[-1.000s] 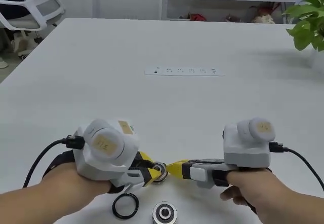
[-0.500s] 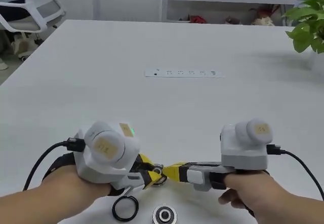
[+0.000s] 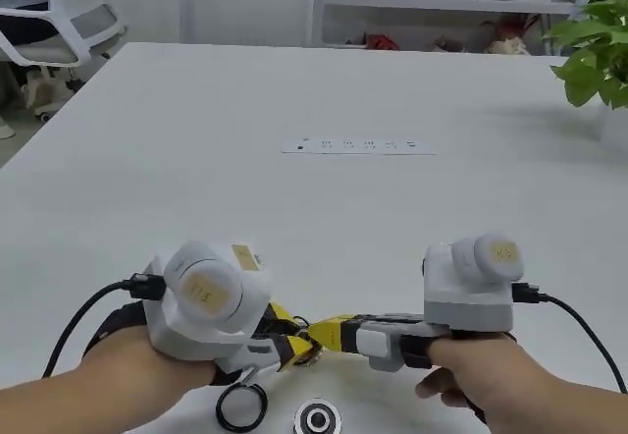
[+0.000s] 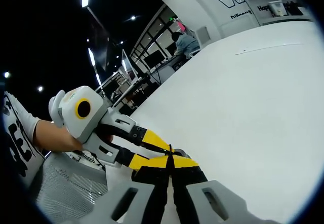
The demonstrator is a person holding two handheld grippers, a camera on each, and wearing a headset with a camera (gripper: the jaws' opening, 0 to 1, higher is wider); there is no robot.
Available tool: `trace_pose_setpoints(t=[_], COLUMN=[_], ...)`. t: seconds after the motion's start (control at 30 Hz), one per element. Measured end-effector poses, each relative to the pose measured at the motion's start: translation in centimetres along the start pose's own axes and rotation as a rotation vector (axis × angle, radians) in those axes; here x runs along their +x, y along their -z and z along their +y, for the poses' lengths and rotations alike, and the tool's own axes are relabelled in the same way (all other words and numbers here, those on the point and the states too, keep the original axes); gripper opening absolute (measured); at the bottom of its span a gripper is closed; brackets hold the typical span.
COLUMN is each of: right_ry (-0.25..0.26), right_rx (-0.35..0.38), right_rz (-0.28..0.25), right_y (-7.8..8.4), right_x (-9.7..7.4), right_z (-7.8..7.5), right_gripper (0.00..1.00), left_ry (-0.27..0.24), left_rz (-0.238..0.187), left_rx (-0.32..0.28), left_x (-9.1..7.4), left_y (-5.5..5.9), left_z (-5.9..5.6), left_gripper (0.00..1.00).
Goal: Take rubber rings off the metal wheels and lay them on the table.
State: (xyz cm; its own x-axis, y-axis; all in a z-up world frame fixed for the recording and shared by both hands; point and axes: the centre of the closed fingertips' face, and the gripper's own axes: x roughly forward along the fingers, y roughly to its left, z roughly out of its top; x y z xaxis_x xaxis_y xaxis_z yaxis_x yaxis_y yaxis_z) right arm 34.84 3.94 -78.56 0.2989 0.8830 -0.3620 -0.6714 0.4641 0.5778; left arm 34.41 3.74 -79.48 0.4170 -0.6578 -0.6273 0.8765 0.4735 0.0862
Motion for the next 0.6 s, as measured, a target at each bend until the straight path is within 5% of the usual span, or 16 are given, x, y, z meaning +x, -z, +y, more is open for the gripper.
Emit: trace_pose_setpoints(t=[0.6], right_ry=[0.006], right_rx=[-0.03], right_rz=[0.029], right_y=[0.08], right_x=[-0.32], right_z=[-0.06], right_gripper=[0.0], left_ry=[0.037], left_rz=[-0.006], left_rx=[0.017], left_x=[-0.62], left_y=[-0.14], left_z=[-0.44], left_gripper=[0.18])
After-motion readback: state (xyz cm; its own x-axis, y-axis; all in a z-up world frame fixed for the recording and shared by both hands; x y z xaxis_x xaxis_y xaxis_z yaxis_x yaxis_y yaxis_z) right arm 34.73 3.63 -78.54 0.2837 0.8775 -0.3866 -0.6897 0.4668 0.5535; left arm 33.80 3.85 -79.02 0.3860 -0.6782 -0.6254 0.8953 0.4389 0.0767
